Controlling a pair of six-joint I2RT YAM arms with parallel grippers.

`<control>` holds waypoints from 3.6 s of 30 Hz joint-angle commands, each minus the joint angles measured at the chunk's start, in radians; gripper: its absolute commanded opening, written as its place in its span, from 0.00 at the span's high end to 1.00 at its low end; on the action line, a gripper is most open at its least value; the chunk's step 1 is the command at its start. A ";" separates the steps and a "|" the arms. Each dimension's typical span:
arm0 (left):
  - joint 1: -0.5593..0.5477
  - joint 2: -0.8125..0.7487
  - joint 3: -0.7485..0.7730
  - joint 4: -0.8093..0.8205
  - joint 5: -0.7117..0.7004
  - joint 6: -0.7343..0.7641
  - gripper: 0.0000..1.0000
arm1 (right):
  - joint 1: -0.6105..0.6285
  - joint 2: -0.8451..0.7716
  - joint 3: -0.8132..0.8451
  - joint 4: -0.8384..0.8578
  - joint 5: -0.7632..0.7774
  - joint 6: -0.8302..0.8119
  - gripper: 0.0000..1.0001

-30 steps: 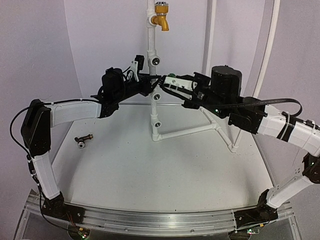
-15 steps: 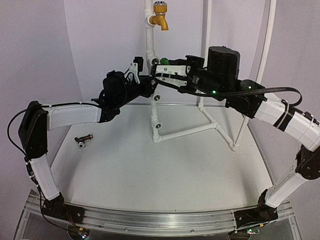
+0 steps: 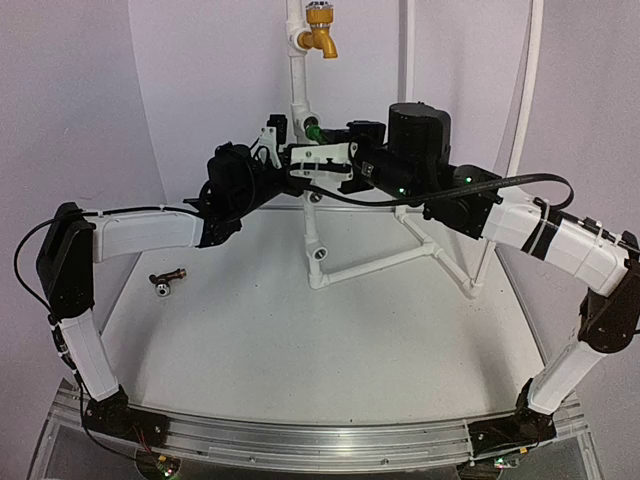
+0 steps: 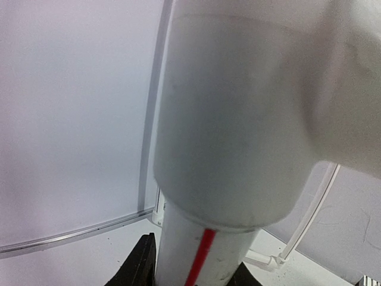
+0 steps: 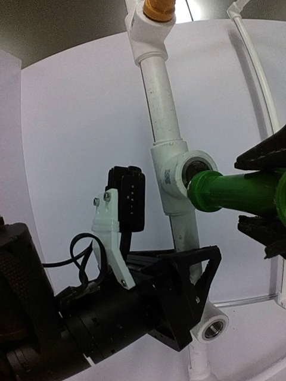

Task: Install the water faucets

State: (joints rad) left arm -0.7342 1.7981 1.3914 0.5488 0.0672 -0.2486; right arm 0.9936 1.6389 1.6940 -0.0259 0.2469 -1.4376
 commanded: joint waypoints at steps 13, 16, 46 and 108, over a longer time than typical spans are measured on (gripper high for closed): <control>-0.120 0.006 0.006 -0.077 -0.176 0.070 1.00 | 0.007 -0.147 -0.219 0.336 0.011 -0.117 1.00; -0.128 0.008 0.002 -0.077 -0.180 0.049 1.00 | 0.008 -0.156 -0.224 0.352 0.031 -0.139 1.00; -0.152 0.010 -0.002 -0.081 -0.143 0.039 1.00 | -0.018 -0.173 -0.269 0.302 0.061 -0.134 1.00; -0.198 0.075 0.055 -0.127 -0.159 0.121 1.00 | -0.023 -0.065 -0.106 0.130 0.095 0.364 1.00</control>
State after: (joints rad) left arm -0.8560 1.8211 1.4216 0.5326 -0.1724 -0.0738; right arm 0.9871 1.5392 1.5593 0.0573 0.3125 -1.1800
